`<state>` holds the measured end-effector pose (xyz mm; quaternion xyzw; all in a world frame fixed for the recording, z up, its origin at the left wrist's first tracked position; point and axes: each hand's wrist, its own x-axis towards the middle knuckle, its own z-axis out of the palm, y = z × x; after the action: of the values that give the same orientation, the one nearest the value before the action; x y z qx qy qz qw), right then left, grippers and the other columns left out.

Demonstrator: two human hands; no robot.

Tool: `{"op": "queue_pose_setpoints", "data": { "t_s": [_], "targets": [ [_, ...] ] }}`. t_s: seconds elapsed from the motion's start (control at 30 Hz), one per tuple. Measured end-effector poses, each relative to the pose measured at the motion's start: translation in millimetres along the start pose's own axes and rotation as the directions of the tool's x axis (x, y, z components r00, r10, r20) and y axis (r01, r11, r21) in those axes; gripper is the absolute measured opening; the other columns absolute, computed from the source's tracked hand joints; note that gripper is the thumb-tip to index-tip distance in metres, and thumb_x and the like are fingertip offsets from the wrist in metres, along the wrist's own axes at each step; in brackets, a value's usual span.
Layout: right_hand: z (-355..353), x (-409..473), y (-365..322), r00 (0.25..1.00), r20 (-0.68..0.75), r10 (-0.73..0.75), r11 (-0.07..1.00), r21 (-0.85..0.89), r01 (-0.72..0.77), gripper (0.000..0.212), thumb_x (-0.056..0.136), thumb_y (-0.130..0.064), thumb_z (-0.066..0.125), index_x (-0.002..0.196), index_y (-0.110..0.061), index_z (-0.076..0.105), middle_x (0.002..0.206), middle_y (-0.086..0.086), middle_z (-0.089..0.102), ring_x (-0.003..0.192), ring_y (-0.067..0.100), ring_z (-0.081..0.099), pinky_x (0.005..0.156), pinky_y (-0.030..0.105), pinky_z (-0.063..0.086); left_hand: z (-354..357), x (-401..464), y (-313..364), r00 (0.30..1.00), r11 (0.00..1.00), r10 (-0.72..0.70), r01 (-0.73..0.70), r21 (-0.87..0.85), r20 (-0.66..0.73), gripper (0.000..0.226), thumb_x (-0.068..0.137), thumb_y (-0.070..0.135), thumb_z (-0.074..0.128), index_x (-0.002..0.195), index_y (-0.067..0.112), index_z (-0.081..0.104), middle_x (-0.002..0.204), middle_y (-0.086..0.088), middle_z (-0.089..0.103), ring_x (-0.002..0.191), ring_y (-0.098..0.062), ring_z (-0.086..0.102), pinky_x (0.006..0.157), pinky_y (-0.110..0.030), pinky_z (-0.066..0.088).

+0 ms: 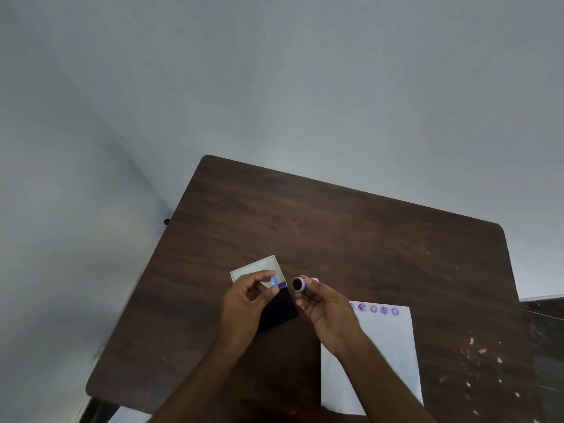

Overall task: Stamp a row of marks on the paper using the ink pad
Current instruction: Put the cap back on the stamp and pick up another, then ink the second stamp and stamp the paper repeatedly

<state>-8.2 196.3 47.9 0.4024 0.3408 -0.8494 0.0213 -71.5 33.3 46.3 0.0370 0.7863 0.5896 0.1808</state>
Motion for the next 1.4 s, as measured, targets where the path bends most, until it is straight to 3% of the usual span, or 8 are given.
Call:
{"op": "queue_pose_setpoints", "data": {
  "t_s": [0.23,0.53,0.67,0.8,1.07,1.13,1.27,1.4],
  "targets": [
    [4,4,9,0.997,0.002,0.072,0.997,0.033,-0.072,0.021,0.078,-0.014,0.073,0.096,-0.004,0.076,0.101,0.019,0.074,0.089,0.026,0.072,0.075,0.033,0.059,-21,-5,-27,0.987,0.986,-0.157,0.155,-0.061,-0.041,0.028,0.079,0.016,0.075,0.099,0.034,0.068,0.091,0.011,0.074,0.084,-0.006,0.07,0.069,-0.018,0.057],
    [3,8,22,0.994,0.001,0.113,0.991,0.079,-0.112,0.031,0.066,-0.014,0.08,0.094,-0.001,0.076,0.096,0.019,0.075,0.084,0.026,0.073,0.071,0.033,0.059,-48,-23,-72,0.958,0.965,-0.228,0.246,0.089,-0.176,0.027,0.081,0.014,0.073,0.107,0.021,0.07,0.1,0.007,0.072,0.093,-0.009,0.068,0.087,-0.028,0.054],
    [3,8,27,0.989,-0.019,0.146,0.983,0.117,-0.142,0.031,0.065,-0.012,0.083,0.094,-0.002,0.076,0.099,0.02,0.075,0.086,0.027,0.073,0.071,0.035,0.059,-47,-27,-82,0.984,0.917,-0.048,0.111,0.384,-0.172,0.022,0.083,0.016,0.071,0.104,0.014,0.073,0.102,0.0,0.069,0.094,-0.015,0.058,0.087,-0.027,0.044],
    [3,6,31,0.985,-0.03,0.172,0.977,0.131,-0.167,0.028,0.07,-0.011,0.08,0.096,-0.001,0.075,0.102,0.021,0.074,0.088,0.028,0.072,0.072,0.035,0.059,-45,-28,-88,0.982,0.887,0.002,0.086,0.453,-0.19,0.02,0.081,0.017,0.073,0.101,0.014,0.073,0.099,-0.002,0.068,0.091,-0.012,0.051,0.084,-0.023,0.037],
    [12,-5,36,0.968,0.03,0.249,0.955,0.159,-0.251,0.032,0.073,-0.005,0.075,0.104,0.001,0.072,0.108,0.023,0.072,0.089,0.028,0.072,0.071,0.035,0.059,-46,-27,-69,0.974,0.917,-0.067,0.146,0.371,-0.217,0.032,0.075,0.021,0.079,0.106,0.016,0.071,0.101,0.002,0.067,0.09,-0.011,0.059,0.086,-0.032,0.051],
    [16,-9,38,0.963,0.067,0.26,0.95,0.158,-0.268,0.034,0.073,-0.004,0.075,0.107,0.003,0.07,0.108,0.023,0.071,0.089,0.028,0.071,0.071,0.035,0.059,-45,-30,-52,0.978,0.955,-0.02,0.081,0.285,-0.208,0.027,0.075,0.023,0.079,0.101,0.02,0.073,0.096,0.007,0.069,0.085,-0.005,0.062,0.082,-0.032,0.054],
    [26,-18,42,0.954,0.163,0.252,0.949,0.149,-0.276,0.03,0.08,-0.004,0.069,0.108,0.006,0.069,0.108,0.024,0.069,0.089,0.029,0.07,0.07,0.035,0.059,-41,-40,-17,0.987,0.973,0.15,-0.138,0.186,-0.052,0.04,0.068,0.03,0.081,0.106,0.025,0.071,0.101,0.014,0.068,0.094,-0.003,0.064,0.082,-0.014,0.051],
    [39,-28,45,0.932,0.268,0.245,0.934,0.192,-0.301,0.029,0.083,-0.005,0.061,0.108,0.009,0.067,0.112,0.026,0.067,0.094,0.029,0.061,0.07,0.031,0.058,-37,-48,3,0.966,0.963,0.246,-0.234,0.136,-0.083,0.049,0.063,0.028,0.087,0.108,0.02,0.07,0.105,0.014,0.068,0.098,-0.002,0.064,0.083,-0.009,0.049]
  ]
}}
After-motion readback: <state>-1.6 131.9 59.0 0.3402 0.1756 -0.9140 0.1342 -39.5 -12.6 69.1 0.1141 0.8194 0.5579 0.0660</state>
